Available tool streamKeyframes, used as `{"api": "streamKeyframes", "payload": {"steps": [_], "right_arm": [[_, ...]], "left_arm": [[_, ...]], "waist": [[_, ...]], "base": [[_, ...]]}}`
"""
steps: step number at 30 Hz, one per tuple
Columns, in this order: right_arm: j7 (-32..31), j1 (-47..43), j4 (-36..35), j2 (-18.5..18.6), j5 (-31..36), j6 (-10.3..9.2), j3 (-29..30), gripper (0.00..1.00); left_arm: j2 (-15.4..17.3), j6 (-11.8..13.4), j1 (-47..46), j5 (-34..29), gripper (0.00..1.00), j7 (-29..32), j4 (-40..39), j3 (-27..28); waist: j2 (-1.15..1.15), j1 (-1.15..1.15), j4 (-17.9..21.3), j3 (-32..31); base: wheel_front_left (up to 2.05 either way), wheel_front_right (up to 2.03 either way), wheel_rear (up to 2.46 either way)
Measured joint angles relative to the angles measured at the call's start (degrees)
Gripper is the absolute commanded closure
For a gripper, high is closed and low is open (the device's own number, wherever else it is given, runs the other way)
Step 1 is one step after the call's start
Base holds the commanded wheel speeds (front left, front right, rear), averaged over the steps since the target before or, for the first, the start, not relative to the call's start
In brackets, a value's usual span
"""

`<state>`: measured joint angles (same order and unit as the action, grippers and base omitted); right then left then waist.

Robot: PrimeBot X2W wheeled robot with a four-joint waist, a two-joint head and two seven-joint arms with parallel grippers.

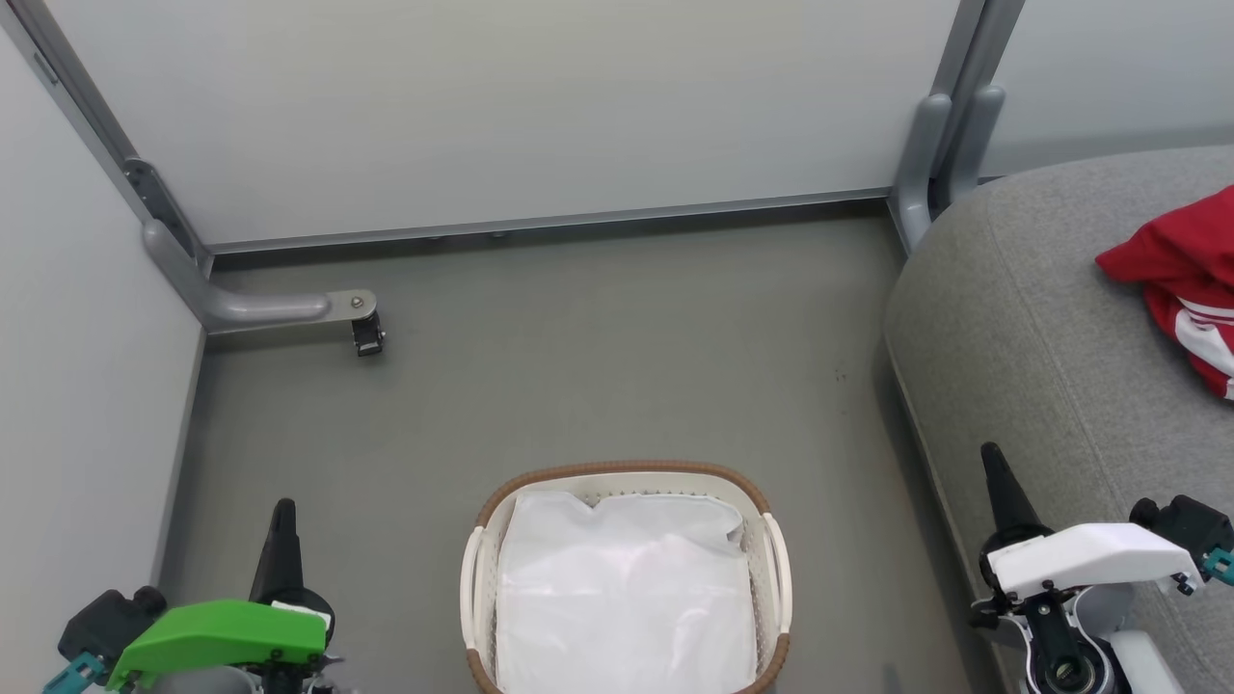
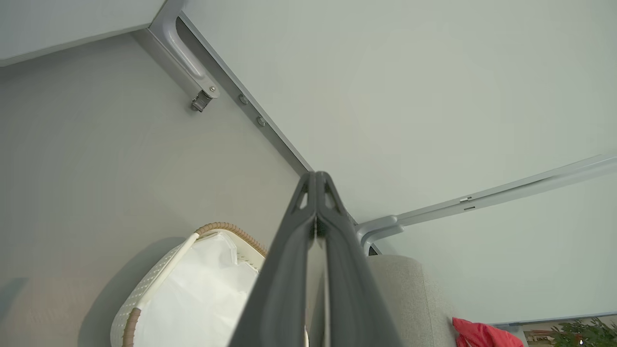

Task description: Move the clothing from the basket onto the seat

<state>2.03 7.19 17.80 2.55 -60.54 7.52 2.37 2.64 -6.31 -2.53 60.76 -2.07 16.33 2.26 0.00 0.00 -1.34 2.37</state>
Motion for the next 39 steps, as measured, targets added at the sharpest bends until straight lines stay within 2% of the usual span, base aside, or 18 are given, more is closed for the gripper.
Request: {"api": "streamKeyframes", "payload": {"steps": [39], "right_arm": [[-5.4, -0.6, -2.4, 0.1, -20.1, -0.02, 2.6, 1.0]], "left_arm": [[0.0, -0.7, -2.0, 19.9, 1.0, 5.5, -1.4, 2.8]], "waist": [[0.0, 0.0, 0.8, -1.2]], "base": [[0.0, 0.0, 0.0]]}}
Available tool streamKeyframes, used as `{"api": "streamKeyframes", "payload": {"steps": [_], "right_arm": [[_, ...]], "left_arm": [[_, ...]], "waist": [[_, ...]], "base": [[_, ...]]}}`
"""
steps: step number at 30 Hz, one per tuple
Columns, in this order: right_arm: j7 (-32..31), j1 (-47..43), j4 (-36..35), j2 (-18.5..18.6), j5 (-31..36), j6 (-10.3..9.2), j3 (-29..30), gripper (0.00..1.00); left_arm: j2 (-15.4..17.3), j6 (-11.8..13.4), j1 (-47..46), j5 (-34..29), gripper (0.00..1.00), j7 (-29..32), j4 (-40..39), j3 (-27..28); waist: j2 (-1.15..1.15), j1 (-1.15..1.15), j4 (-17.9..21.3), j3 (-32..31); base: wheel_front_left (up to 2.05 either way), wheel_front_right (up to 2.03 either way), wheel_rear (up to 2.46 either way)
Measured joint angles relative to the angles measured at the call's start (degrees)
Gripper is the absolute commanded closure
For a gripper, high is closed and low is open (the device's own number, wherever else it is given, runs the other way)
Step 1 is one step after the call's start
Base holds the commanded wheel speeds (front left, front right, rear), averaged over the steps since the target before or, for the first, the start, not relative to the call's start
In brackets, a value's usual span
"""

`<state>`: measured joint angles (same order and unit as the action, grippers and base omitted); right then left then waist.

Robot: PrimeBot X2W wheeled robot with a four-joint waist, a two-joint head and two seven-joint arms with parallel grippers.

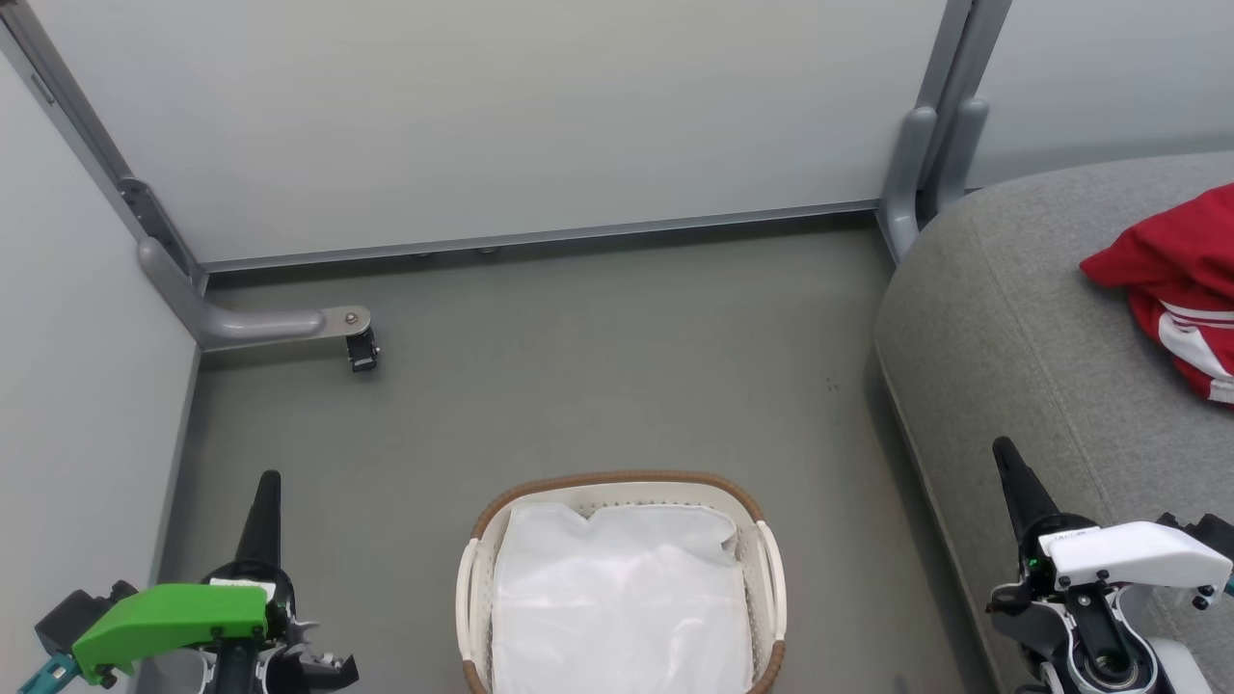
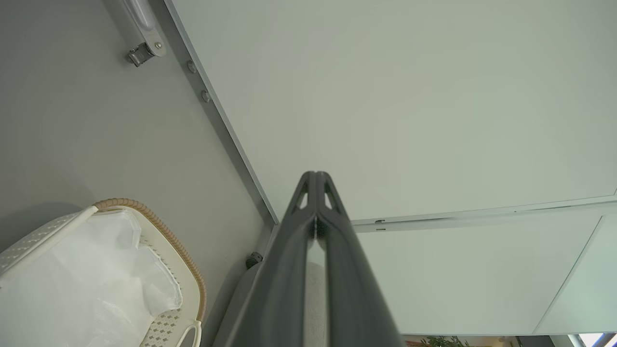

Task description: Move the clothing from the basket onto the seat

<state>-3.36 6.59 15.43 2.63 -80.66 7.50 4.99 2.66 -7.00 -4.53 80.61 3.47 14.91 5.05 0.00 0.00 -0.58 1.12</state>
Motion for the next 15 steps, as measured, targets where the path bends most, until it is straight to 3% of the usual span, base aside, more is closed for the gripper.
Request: {"api": "streamKeyframes", "payload": {"steps": [15], "right_arm": [[-1.7, -0.1, -0.7, 0.0, -6.2, 0.0, 0.8, 1.0]], "left_arm": [[0.0, -0.1, -0.8, 6.2, 1.0, 1.6, -0.4, 0.7]], "waist": [[0.0, 0.0, 0.3, -0.5]], "base": [[0.0, 0.0, 0.0]]}}
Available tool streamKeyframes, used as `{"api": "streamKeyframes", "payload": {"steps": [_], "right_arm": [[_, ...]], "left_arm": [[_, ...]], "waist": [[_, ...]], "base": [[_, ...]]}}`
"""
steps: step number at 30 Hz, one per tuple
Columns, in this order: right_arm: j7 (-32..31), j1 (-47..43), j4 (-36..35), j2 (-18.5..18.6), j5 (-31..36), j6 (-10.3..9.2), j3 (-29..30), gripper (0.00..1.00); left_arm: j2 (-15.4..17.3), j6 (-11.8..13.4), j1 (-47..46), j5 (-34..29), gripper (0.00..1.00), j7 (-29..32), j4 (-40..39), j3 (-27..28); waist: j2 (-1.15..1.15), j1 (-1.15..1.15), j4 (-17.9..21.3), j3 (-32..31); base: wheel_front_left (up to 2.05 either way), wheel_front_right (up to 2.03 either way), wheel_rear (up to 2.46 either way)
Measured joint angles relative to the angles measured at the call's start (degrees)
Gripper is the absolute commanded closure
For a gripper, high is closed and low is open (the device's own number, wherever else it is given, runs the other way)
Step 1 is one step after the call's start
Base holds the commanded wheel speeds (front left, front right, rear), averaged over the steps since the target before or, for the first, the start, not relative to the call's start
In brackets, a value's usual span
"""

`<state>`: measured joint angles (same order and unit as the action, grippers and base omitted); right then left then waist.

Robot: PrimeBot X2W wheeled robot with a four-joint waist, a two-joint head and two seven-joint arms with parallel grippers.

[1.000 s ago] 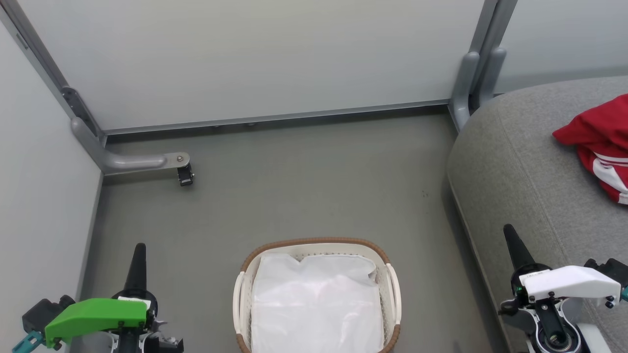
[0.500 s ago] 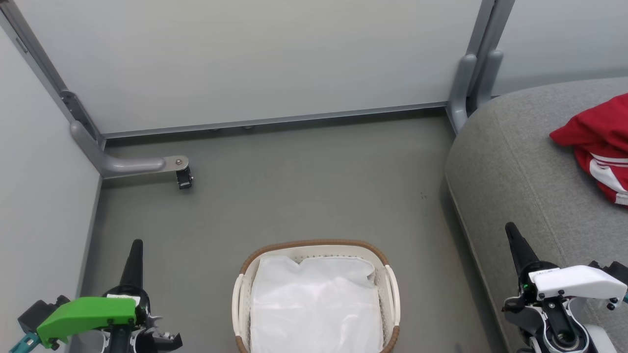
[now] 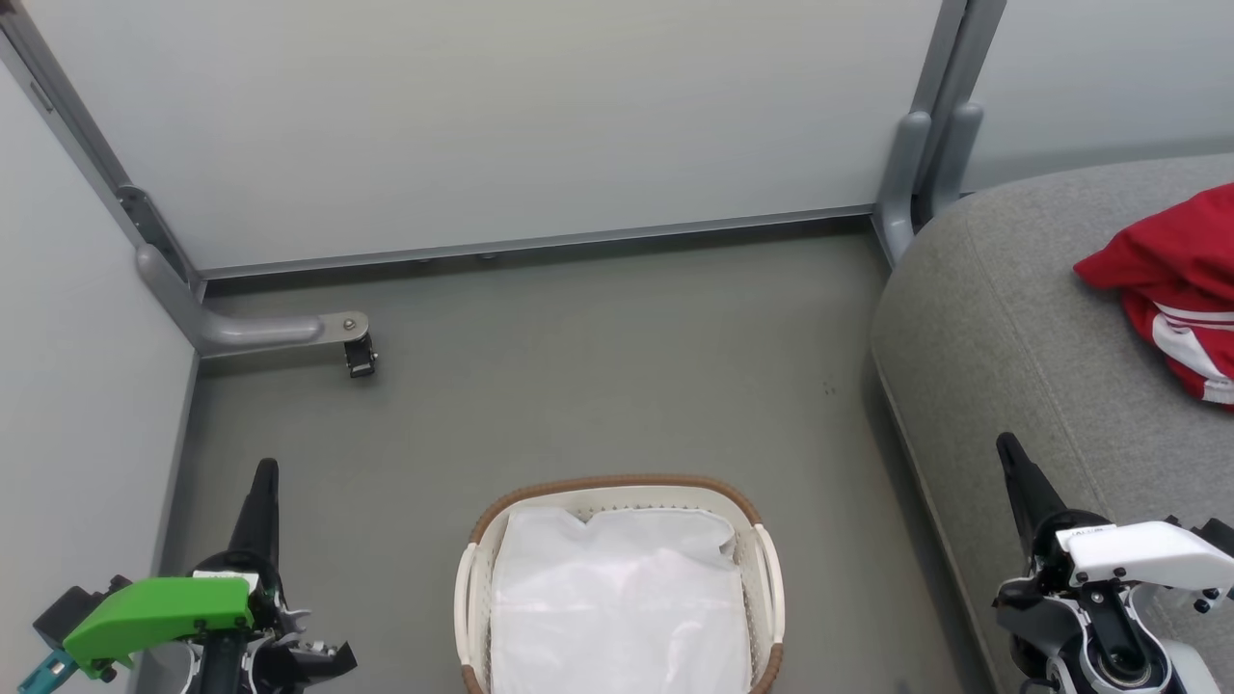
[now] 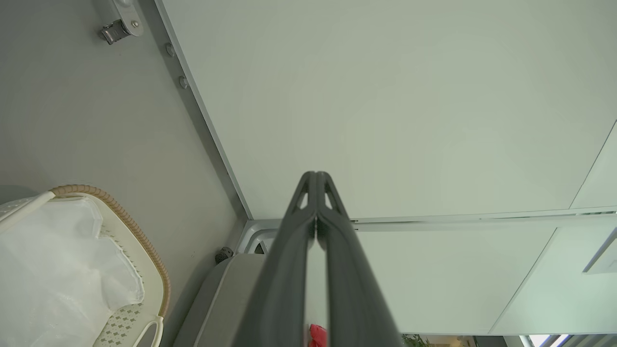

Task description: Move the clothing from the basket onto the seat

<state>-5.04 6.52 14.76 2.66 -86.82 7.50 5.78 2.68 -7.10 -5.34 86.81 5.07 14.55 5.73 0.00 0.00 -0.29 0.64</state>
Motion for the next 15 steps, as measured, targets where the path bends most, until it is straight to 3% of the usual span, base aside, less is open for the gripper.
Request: {"api": "streamKeyframes", "payload": {"steps": [15], "right_arm": [[-1.6, 0.0, -0.6, 0.0, -5.5, 0.0, 0.7, 1.0]], "left_arm": [[0.0, -0.2, -0.5, 5.5, 1.0, 1.4, -0.4, 0.8]], "waist": [[0.0, 0.0, 0.3, -0.5]], "base": [[0.0, 0.0, 0.0]]}}
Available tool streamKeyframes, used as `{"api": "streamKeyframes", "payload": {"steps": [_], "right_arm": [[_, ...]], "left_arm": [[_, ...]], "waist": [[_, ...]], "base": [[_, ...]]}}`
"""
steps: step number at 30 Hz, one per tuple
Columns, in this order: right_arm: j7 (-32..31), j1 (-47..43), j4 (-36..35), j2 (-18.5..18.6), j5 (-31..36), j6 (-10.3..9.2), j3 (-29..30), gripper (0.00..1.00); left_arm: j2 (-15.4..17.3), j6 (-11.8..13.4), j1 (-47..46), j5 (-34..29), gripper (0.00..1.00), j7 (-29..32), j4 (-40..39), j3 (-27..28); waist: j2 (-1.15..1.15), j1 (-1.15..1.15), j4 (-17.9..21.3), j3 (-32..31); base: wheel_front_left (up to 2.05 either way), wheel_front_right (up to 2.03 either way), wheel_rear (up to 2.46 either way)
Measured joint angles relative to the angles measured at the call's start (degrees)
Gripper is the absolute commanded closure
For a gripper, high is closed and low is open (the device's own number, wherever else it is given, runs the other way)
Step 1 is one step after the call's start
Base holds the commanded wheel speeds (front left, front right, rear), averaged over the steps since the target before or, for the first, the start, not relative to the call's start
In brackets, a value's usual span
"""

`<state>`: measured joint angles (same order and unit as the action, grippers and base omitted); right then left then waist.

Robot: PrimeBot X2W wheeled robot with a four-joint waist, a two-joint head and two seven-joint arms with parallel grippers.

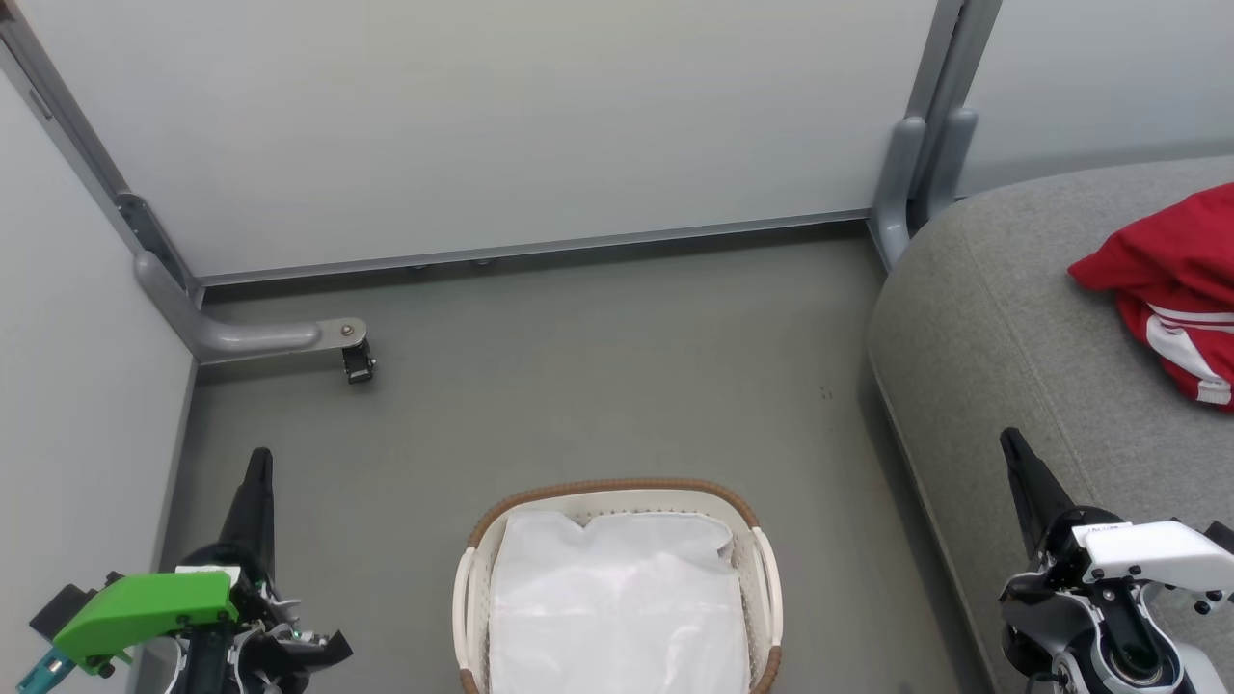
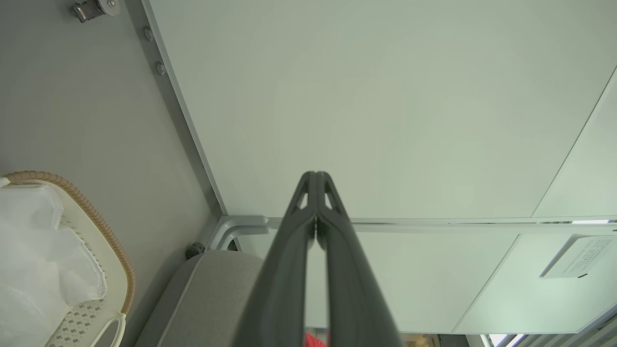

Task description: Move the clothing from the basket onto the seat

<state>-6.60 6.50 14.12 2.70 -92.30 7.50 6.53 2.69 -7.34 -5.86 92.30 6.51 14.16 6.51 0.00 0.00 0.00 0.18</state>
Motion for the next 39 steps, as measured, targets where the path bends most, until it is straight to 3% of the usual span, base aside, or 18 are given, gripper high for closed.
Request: {"api": "streamKeyframes", "payload": {"steps": [39], "right_arm": [[0.0, 0.0, 0.0, 0.0, 0.0, 0.0, 0.0, 1.0]], "left_arm": [[0.0, 0.0, -0.1, 0.0, 1.0, 0.0, -0.1, 0.0]], "waist": [[0.0, 0.0, 0.0, 0.0]], "base": [[0.0, 0.0, 0.0]]}}
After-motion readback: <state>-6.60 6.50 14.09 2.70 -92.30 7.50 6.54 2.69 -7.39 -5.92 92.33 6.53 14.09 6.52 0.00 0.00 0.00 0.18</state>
